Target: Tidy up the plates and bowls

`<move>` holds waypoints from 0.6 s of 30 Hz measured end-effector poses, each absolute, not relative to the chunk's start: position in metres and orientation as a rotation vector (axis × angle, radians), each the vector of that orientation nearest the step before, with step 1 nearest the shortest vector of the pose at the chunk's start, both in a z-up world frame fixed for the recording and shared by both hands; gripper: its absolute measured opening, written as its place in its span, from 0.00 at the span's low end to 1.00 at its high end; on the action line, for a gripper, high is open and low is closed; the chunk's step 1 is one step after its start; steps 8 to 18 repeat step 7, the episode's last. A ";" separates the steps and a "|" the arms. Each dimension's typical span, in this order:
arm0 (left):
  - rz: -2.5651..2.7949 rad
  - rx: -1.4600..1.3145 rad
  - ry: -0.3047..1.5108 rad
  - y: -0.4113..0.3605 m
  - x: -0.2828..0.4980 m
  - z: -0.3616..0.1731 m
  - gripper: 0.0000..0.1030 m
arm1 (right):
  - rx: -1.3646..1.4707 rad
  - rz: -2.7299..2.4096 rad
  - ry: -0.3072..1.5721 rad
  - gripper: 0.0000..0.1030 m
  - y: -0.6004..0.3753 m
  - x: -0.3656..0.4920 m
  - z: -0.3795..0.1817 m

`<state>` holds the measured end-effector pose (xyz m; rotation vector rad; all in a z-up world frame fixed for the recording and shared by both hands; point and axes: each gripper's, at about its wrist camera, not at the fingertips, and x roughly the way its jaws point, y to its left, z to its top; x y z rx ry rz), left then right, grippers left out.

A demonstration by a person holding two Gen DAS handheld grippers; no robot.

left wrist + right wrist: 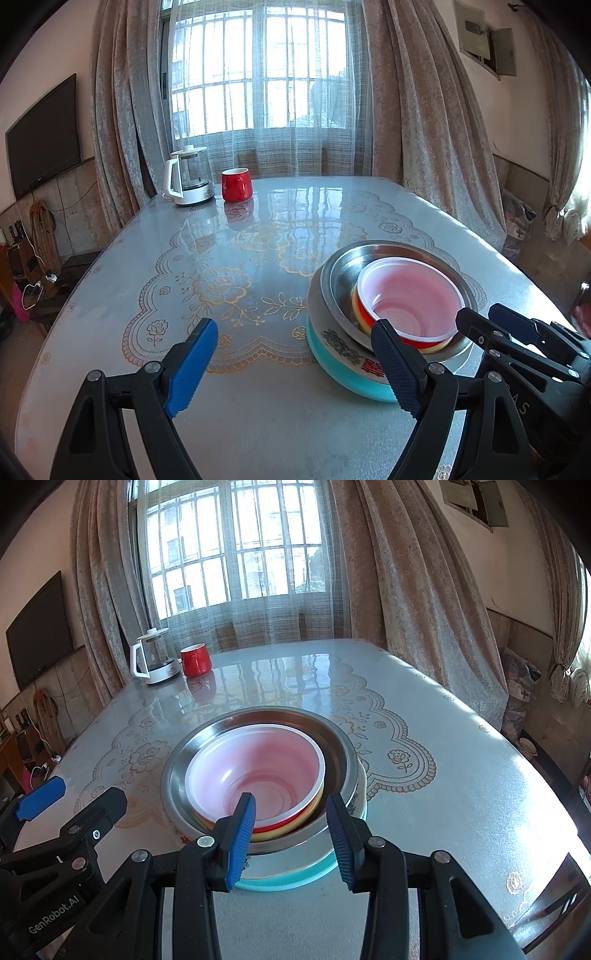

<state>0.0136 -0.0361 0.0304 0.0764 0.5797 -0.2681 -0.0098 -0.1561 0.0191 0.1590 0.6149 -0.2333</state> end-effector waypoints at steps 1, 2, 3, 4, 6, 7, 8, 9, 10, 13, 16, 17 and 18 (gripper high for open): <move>-0.274 0.067 0.575 -0.035 0.014 0.031 0.82 | 0.159 -0.234 0.615 0.39 -0.156 -0.010 0.019; -0.278 0.064 0.566 -0.035 0.013 0.031 0.80 | 0.159 -0.235 0.613 0.39 -0.157 -0.010 0.019; -0.277 0.067 0.553 -0.035 0.013 0.032 0.79 | 0.159 -0.236 0.611 0.39 -0.157 -0.009 0.019; -0.274 0.075 0.545 -0.036 0.013 0.032 0.79 | 0.158 -0.237 0.610 0.39 -0.159 -0.009 0.019; -0.273 0.073 0.550 -0.035 0.015 0.032 0.79 | 0.159 -0.239 0.606 0.39 -0.161 -0.009 0.020; -0.272 0.068 0.559 -0.034 0.017 0.032 0.79 | 0.161 -0.240 0.602 0.39 -0.164 -0.009 0.021; -0.272 0.068 0.559 -0.034 0.017 0.032 0.79 | 0.161 -0.240 0.602 0.39 -0.164 -0.009 0.021; -0.272 0.068 0.559 -0.034 0.017 0.032 0.79 | 0.161 -0.240 0.602 0.39 -0.164 -0.009 0.021; -0.272 0.068 0.559 -0.034 0.017 0.032 0.79 | 0.161 -0.240 0.602 0.39 -0.164 -0.009 0.021; -0.272 0.068 0.559 -0.034 0.017 0.032 0.79 | 0.161 -0.240 0.602 0.39 -0.164 -0.009 0.021; -0.272 0.068 0.559 -0.034 0.017 0.032 0.79 | 0.161 -0.240 0.602 0.39 -0.164 -0.009 0.021; -0.272 0.068 0.559 -0.034 0.017 0.032 0.79 | 0.161 -0.240 0.602 0.39 -0.164 -0.009 0.021; -0.272 0.068 0.559 -0.034 0.017 0.032 0.79 | 0.161 -0.240 0.602 0.39 -0.164 -0.009 0.021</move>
